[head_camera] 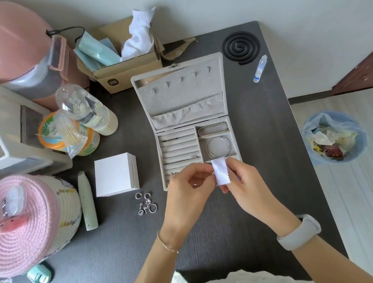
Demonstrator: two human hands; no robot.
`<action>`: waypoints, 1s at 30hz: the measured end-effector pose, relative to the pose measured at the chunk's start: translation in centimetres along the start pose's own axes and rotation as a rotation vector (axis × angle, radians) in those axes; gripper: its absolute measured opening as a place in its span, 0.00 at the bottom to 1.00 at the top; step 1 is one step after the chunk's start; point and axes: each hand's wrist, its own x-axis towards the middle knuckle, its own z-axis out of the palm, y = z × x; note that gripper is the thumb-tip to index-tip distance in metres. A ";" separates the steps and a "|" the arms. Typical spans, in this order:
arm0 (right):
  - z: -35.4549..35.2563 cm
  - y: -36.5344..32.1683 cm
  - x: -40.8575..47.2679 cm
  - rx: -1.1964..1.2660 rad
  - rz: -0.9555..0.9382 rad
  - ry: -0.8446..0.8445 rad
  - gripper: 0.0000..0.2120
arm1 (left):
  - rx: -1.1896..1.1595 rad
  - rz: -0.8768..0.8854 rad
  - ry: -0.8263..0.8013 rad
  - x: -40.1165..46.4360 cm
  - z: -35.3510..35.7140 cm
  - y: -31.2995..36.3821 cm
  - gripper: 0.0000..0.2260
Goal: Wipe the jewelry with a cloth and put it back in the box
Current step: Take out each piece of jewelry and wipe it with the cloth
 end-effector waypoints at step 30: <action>0.4 0.1 0.1 0.005 0.084 0.069 0.11 | -0.035 0.011 0.049 0.1 0.1 -0.5 0.06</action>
